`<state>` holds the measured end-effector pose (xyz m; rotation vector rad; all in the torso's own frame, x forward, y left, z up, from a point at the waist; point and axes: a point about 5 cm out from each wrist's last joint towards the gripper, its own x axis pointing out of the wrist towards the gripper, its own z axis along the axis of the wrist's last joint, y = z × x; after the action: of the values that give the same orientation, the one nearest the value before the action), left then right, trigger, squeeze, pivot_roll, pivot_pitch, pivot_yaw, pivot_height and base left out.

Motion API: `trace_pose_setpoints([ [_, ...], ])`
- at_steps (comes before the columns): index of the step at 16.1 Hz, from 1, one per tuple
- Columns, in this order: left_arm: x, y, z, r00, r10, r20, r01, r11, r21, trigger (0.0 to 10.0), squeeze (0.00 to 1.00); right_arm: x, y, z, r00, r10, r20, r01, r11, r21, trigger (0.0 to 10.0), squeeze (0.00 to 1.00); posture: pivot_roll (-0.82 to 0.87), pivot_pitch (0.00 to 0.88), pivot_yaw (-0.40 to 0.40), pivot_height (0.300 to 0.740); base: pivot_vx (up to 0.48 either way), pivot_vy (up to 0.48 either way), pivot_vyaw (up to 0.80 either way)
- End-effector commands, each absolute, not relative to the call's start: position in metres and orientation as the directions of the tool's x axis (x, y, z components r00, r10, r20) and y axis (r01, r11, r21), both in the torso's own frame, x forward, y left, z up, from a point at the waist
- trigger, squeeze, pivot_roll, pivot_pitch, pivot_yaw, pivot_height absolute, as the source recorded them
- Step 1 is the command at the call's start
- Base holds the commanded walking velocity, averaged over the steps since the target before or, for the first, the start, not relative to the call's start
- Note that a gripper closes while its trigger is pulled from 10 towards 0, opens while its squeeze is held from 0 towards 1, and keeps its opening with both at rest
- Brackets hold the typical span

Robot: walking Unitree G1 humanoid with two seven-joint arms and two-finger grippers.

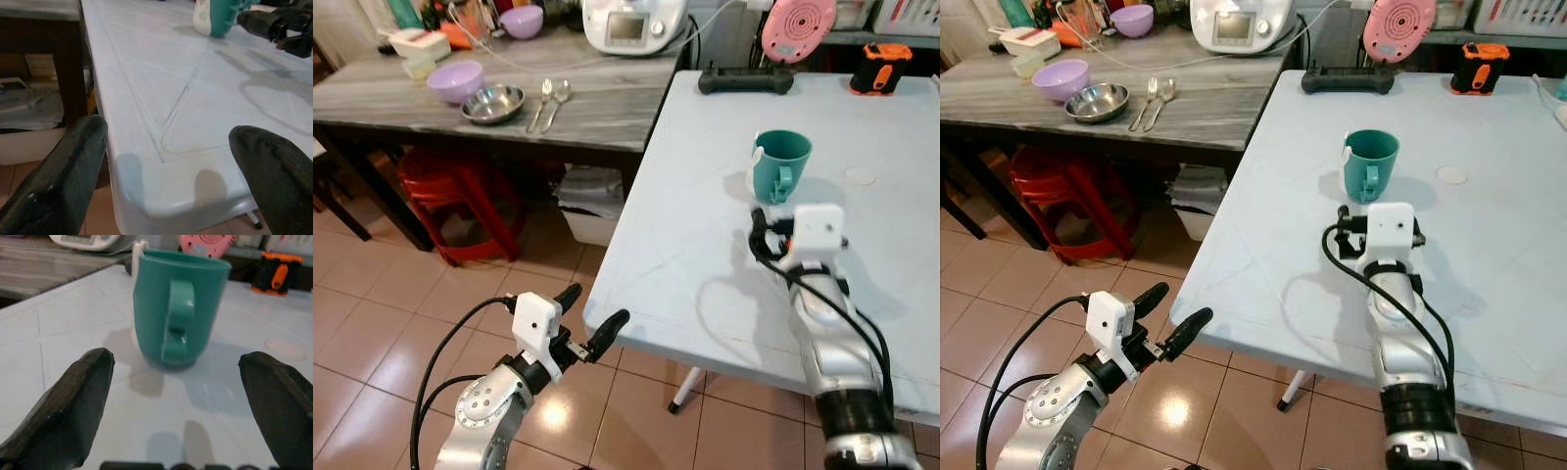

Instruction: Setting the table

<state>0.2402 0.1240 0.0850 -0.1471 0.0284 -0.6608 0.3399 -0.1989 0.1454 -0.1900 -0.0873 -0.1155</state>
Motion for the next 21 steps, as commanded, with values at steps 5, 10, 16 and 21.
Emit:
trace_pose_setpoints([
  [5,0.236,0.129,0.088,0.793,-0.609,0.014,0.604,0.784,-0.142,10.0,0.0,0.36,-0.202,0.16,0.988,-0.082,0.129,0.11,0.968,-0.224,10.0,0.0,-0.02,0.17,0.098,0.74,0.0,0.0,0.0],
  [10,0.236,0.129,0.09,0.804,-0.594,0.019,0.59,0.795,-0.141,10.0,0.0,0.372,-0.21,0.174,0.983,-0.077,0.167,0.118,0.96,-0.254,2.0,0.0,0.0,0.168,0.097,0.74,0.0,0.0,0.0],
  [16,0.236,0.129,0.092,0.809,-0.587,0.038,0.586,0.797,-0.146,10.0,0.0,0.379,-0.21,0.178,0.98,-0.065,0.186,0.111,0.963,-0.245,0.0,0.0,0.0,0.163,0.096,0.74,0.0,0.0,0.0],
  [21,0.234,0.123,0.101,0.774,-0.625,0.101,0.632,0.754,-0.181,10.0,0.0,0.381,-0.211,0.178,0.979,-0.07,0.189,0.114,0.965,-0.236,0.0,0.0,0.0,0.159,0.095,0.74,0.0,0.0,0.0],
])
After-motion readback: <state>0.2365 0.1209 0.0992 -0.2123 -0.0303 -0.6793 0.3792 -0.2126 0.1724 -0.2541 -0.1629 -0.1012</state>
